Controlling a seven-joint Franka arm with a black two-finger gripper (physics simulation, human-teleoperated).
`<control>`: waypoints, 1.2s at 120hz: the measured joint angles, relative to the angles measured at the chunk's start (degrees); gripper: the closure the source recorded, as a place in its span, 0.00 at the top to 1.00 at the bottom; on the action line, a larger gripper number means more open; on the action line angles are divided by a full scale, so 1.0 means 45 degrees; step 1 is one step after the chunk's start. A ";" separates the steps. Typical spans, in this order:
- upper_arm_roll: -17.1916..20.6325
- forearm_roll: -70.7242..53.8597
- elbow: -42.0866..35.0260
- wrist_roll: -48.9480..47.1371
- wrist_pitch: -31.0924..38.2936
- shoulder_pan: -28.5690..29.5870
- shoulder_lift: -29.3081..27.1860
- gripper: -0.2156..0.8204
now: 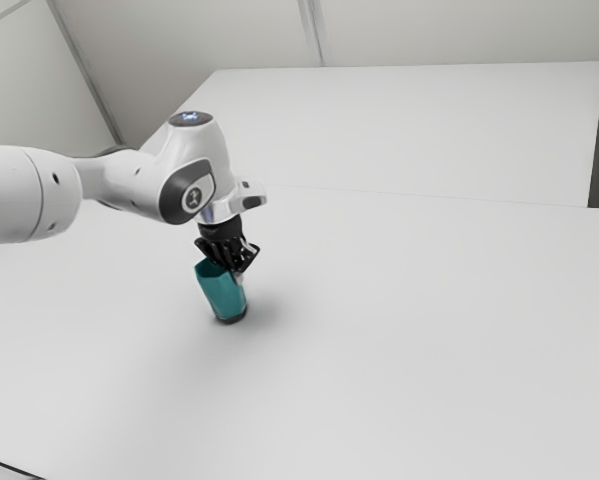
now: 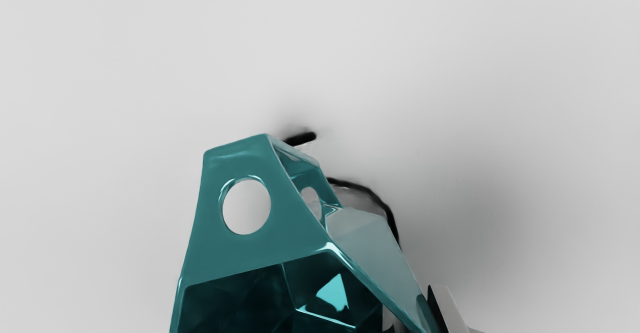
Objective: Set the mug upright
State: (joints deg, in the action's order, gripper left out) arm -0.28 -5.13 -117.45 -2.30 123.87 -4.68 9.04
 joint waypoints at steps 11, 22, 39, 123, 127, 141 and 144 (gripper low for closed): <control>0.0000 0.0029 0.0002 -0.0047 0.0194 0.0000 0.0054 0.03; -0.0001 0.0043 0.0002 -0.0087 0.0283 -0.0008 0.0063 0.04; 0.0003 0.0153 0.0002 -0.0067 0.0313 -0.0015 0.0070 0.11; 0.0120 0.0653 0.3399 0.0352 -0.2909 0.0021 -0.1505 0.69; 0.0108 0.0680 0.4034 0.0478 -0.3391 0.0005 -0.1488 0.70; 0.0081 0.0751 0.5418 0.0873 -0.4807 0.0023 -0.1500 0.74; 0.0071 0.0761 0.5564 0.0948 -0.5062 0.0030 -0.1510 0.75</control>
State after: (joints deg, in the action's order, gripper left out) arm 0.04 -1.70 -92.41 1.97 101.10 -4.54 2.25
